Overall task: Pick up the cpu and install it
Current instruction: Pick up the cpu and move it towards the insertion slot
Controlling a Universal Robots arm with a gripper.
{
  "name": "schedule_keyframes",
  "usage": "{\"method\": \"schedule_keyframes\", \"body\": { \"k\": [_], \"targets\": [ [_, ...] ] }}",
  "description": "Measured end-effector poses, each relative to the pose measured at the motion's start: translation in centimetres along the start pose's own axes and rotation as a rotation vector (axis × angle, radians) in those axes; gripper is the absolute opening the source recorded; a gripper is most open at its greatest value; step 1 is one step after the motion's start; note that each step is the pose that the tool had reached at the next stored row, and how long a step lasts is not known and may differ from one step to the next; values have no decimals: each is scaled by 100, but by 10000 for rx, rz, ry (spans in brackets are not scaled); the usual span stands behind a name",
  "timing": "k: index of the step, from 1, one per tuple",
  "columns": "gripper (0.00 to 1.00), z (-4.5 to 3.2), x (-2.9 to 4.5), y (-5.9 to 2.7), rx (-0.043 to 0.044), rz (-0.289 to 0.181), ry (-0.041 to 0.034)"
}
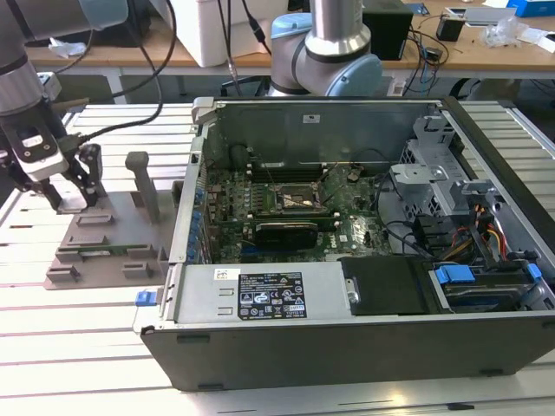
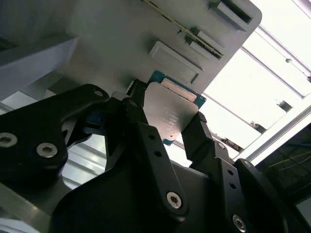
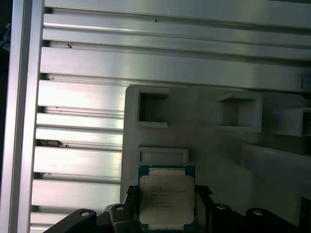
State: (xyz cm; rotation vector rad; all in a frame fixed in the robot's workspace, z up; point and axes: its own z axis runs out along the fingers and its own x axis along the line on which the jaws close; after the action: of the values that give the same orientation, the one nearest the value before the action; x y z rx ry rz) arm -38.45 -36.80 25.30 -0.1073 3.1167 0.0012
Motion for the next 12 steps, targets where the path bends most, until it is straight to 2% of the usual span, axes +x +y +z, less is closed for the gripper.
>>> {"method": "schedule_keyframes", "body": {
  "k": [6,12],
  "targets": [
    [55,-175,-5,6,0,0,0],
    [55,-279,-9,9,0,0,-1]
  ]
}}
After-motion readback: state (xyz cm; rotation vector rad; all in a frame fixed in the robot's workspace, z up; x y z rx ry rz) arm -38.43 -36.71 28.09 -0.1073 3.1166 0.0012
